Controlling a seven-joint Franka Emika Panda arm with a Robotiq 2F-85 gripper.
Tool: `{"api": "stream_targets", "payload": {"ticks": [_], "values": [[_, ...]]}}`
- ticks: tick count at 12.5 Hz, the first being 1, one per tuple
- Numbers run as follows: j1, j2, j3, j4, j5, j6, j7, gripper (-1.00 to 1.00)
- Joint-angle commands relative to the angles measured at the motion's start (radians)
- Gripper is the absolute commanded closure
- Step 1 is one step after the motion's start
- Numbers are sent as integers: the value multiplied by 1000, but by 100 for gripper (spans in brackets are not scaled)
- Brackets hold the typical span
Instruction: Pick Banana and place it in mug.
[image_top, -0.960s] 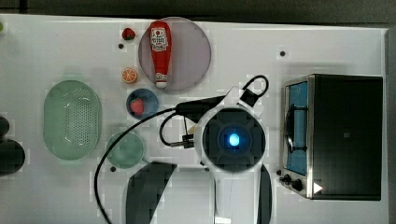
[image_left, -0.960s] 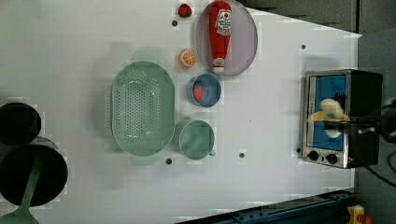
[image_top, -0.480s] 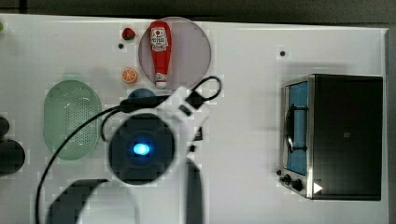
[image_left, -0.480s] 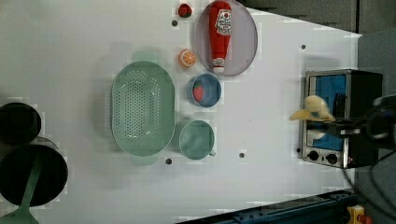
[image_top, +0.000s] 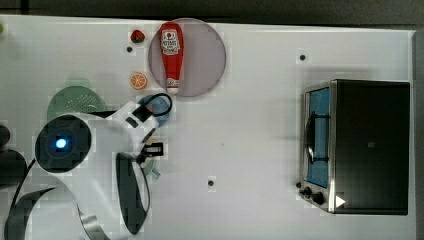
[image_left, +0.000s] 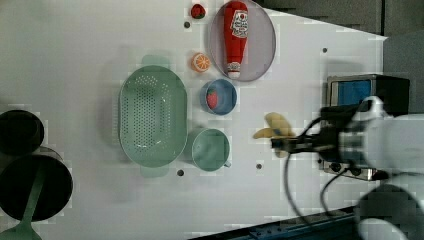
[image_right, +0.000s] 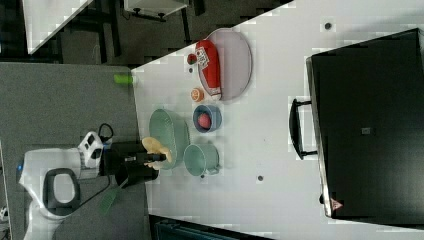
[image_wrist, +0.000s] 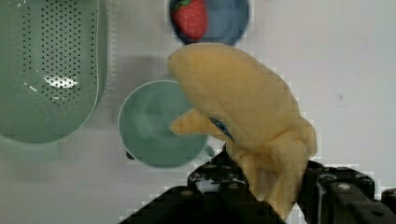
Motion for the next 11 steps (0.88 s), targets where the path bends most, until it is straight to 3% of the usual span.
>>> {"api": "stream_targets", "payload": {"ticks": [1,6,9,10,11], "values": [[7,35,30,-31,19,78,126,37],[7,159,57,-141,19,375,157,37],[8,226,60,-144,19,430,164,37],[8,241,60,-145,19,429,174,29],[8,253,61,-145,19,429,176,9]]}}
